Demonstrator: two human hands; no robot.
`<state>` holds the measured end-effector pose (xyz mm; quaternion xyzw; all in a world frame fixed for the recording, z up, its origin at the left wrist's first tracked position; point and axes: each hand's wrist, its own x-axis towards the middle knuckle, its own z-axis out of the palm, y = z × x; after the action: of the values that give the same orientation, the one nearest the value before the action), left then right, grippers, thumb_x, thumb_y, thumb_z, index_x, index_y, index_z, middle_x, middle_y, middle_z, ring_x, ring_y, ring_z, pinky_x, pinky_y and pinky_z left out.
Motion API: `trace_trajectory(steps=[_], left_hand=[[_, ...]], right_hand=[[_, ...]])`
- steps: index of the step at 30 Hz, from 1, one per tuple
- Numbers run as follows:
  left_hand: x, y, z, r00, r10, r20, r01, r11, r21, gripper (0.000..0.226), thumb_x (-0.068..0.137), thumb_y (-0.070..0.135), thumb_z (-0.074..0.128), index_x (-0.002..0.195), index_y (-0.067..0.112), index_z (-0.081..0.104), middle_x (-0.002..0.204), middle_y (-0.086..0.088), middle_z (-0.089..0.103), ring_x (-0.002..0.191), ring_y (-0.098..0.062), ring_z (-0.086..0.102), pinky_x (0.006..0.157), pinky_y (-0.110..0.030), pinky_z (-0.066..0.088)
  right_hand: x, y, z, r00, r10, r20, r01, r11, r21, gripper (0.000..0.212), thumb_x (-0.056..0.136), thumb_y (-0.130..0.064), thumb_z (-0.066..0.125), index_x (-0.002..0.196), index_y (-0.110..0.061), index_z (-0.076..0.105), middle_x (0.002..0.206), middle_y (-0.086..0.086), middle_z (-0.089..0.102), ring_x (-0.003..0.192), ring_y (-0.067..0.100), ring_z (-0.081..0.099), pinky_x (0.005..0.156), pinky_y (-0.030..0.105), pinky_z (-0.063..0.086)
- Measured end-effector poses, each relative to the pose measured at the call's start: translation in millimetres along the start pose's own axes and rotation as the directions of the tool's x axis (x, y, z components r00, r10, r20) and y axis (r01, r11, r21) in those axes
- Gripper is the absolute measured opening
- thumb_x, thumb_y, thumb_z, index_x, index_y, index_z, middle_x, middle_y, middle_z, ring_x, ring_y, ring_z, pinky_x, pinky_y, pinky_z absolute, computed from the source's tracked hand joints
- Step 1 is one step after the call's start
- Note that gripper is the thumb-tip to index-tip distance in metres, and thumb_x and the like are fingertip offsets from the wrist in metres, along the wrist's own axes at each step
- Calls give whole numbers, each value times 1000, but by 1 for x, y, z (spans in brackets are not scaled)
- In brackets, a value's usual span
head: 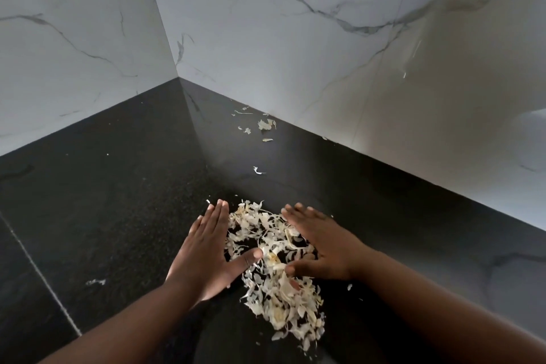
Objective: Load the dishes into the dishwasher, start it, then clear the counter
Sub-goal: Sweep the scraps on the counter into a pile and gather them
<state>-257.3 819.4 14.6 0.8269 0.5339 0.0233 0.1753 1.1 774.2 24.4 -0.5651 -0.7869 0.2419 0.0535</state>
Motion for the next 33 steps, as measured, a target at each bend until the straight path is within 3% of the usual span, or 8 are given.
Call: trace_trajectory(steps=[3,5,8,13,18,22,27,33], left_hand=[[0,1,0,1000,-3,-6,3,1000,-2,122,60,100,5,148,23,-26,154,9,-29,142,-7,-28,120,-33,-8],[0,1,0,1000,-4,-6,4,1000,13,119,62,99,7,147,22,-26,154,8,-29,142,-8,-27,120,-34,-7],[0,3,-2,1000,-9,4,9,999,38,115,67,96,11,146,20,-26,153,6,-30,142,-9,-27,120,-34,-8],[-1,6,-3,1000,-14,1,14,999,41,114,70,93,14,147,18,-26,153,4,-31,141,-10,-29,118,-32,-11],[-2,4,-3,1000,-11,-16,12,999,31,117,68,95,12,146,18,-28,153,4,-32,140,-11,-33,117,-33,-15],[-3,3,-3,998,-31,-49,31,1000,5,120,64,98,4,146,17,-29,153,4,-36,138,-9,-37,117,-33,-17],[3,-5,-8,981,-164,-107,157,985,-69,120,60,97,-8,145,16,-31,149,1,-44,135,-11,-42,117,-35,-19],[60,-72,-41,979,-193,-69,202,966,161,123,47,94,-25,141,16,-33,151,-1,-39,136,-16,-41,117,-39,-19]], right_hand=[[-8,-13,-2,992,109,-63,-68,883,465,108,63,-94,41,152,-41,12,160,-17,12,145,0,12,118,29,12],[-19,-15,-9,967,209,-144,-87,804,589,98,62,-92,46,147,-50,21,158,-16,21,143,1,20,117,34,19],[-47,-6,-17,919,336,-208,-212,862,460,100,62,-92,46,148,-51,17,160,-12,16,146,8,14,119,41,17],[-102,-2,13,882,464,-82,-470,880,-72,134,52,-105,18,149,-22,-26,157,-3,-30,141,11,-31,117,31,-14],[-90,-47,40,858,507,-89,-513,854,-83,133,53,-104,2,138,-12,-41,145,5,-48,136,20,-41,118,37,-17],[-46,-64,47,871,455,-184,-447,890,86,129,56,-103,5,146,-17,-31,151,-1,-39,141,17,-32,119,36,-12],[4,-47,15,803,500,-325,-183,725,664,116,57,-100,28,153,-37,15,161,-6,18,143,8,23,109,29,26],[98,3,-58,938,121,-325,-24,958,287,84,73,-84,38,145,-40,34,148,-22,29,143,-4,12,120,34,20]])
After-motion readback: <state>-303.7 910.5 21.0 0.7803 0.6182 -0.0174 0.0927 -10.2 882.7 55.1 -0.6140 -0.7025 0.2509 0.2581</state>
